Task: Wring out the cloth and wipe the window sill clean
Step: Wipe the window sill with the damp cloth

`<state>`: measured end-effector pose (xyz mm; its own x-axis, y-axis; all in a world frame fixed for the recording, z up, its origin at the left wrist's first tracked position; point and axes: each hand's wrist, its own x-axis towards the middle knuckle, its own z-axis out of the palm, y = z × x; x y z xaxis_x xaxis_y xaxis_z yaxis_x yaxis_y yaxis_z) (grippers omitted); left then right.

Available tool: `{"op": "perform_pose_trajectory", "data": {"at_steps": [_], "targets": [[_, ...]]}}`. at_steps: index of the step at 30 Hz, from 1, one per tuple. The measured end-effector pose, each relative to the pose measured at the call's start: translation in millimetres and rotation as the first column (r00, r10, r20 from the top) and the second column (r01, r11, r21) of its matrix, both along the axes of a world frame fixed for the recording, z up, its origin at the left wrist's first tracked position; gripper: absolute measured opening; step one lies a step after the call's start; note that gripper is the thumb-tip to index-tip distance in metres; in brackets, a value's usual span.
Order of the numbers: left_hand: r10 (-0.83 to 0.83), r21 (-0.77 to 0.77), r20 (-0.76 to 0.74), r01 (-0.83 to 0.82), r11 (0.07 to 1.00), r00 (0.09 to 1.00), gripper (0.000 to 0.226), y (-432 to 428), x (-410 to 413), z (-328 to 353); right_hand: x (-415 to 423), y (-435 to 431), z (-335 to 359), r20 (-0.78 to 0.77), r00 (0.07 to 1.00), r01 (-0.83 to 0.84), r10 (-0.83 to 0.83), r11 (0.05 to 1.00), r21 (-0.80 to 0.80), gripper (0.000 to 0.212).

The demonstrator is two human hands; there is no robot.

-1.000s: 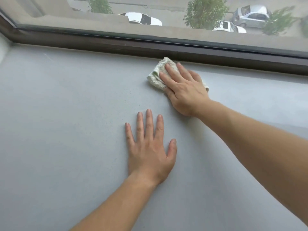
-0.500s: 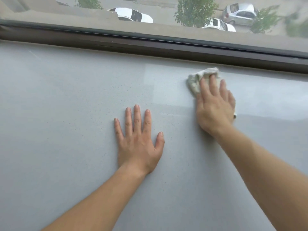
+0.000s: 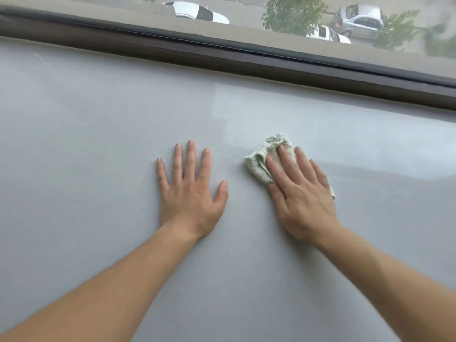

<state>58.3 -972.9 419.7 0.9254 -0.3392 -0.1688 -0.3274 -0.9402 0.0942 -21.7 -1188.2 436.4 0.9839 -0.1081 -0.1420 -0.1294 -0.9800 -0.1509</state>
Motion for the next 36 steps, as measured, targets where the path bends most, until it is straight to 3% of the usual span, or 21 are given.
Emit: {"op": "perform_pose_trajectory", "data": {"at_steps": [2,5,7,9,11,13,14,15,18,20,22,24,26,28,31,33,34,36], "targets": [[-0.001,0.019,-0.015,0.002,1.000,1.000,0.080,-1.2,-1.1,0.4,4.9,-42.4,-2.1,-0.010,0.999,-0.032,0.031,0.999,-0.028,0.057],[0.013,0.021,-0.011,-0.013,1.000,1.000,0.080,-2.0,-3.2,0.1,34.1,-86.4,-1.5,0.007,0.949,0.315,-0.315,0.949,0.027,0.056],[0.012,0.015,-0.019,-0.012,1.000,1.000,0.080,-1.7,-4.7,1.8,35.4,-64.7,-2.9,0.021,0.903,0.427,-0.428,0.903,0.051,0.056],[-0.003,-0.031,-0.038,0.002,1.000,0.999,0.082,-0.4,-4.6,4.4,8.8,-22.8,-4.1,0.040,0.951,0.303,-0.305,0.951,0.053,0.056],[-0.015,-0.138,-0.054,0.007,0.990,0.998,0.082,3.9,-5.6,8.3,-34.5,5.1,-5.1,0.041,0.999,0.016,-0.018,0.999,0.043,0.056],[-0.018,-0.219,-0.075,0.001,0.976,0.997,0.080,8.3,-12.2,12.6,-51.7,-10.3,-2.7,0.033,0.981,-0.191,0.190,0.982,0.010,0.055],[-0.020,-0.221,-0.082,0.002,0.975,0.996,0.078,10.6,-22.1,14.9,-45.6,-28.7,-2.7,0.034,0.979,-0.203,0.203,0.979,-0.005,0.055],[-0.033,-0.202,-0.077,0.017,0.979,0.996,0.076,13.2,-37.3,16.7,-35.1,-45.8,-3.1,0.030,0.988,-0.149,0.149,0.989,-0.013,0.055],[-0.084,-0.173,-0.054,0.073,0.982,0.995,0.067,22.1,-102.8,19.9,-3.9,-67.5,-2.6,-0.006,0.967,0.253,-0.253,0.966,0.055,0.055],[-0.055,-0.170,-0.051,0.046,0.984,0.997,0.065,30.9,-132.9,16.8,-8.0,-38.6,-3.7,0.008,0.935,0.354,-0.355,0.933,0.065,0.056],[-0.048,-0.133,-0.055,0.041,0.990,0.997,0.067,38.2,-144.3,10.6,-39.8,1.9,-4.7,0.030,0.972,0.233,-0.235,0.971,0.055,0.057],[-0.081,-0.076,-0.020,0.080,0.994,0.996,0.067,40.8,-145.4,6.6,-82.4,28.6,-5.6,0.040,0.999,0.002,-0.004,0.999,0.042,0.057],[-0.091,-0.045,-0.014,0.090,0.995,0.996,0.067,39.3,-145.9,4.7,-102.8,24.0,-5.6,0.033,0.981,-0.191,0.190,0.981,0.043,0.056],[-0.081,-0.027,-0.012,0.081,0.996,0.997,0.068,39.2,-147.0,4.6,-90.2,-4.7,-6.9,0.037,0.969,-0.246,0.245,0.969,0.013,0.056],[-0.070,0.008,-0.023,0.070,0.997,0.997,0.068,39.6,-146.3,4.5,-46.7,-43.4,-5.2,0.022,0.995,0.102,-0.102,0.994,0.034,0.055],[-0.064,0.003,-0.023,0.064,0.998,0.998,0.067,39.6,-145.2,4.4,-37.4,-32.3,-3.6,-0.006,0.949,0.313,-0.314,0.945,0.091,0.056],[-0.064,-0.006,-0.022,0.064,0.998,0.998,0.067,39.8,-145.3,3.6,-46.4,-14.6,-4.1,0.000,0.943,0.332,-0.333,0.939,0.086,0.057],[-0.066,-0.033,-0.019,0.065,0.997,0.998,0.067,40.3,-145.1,2.5,-89.5,27.3,-4.1,0.020,0.981,0.189,-0.191,0.980,0.059,0.059]]}}
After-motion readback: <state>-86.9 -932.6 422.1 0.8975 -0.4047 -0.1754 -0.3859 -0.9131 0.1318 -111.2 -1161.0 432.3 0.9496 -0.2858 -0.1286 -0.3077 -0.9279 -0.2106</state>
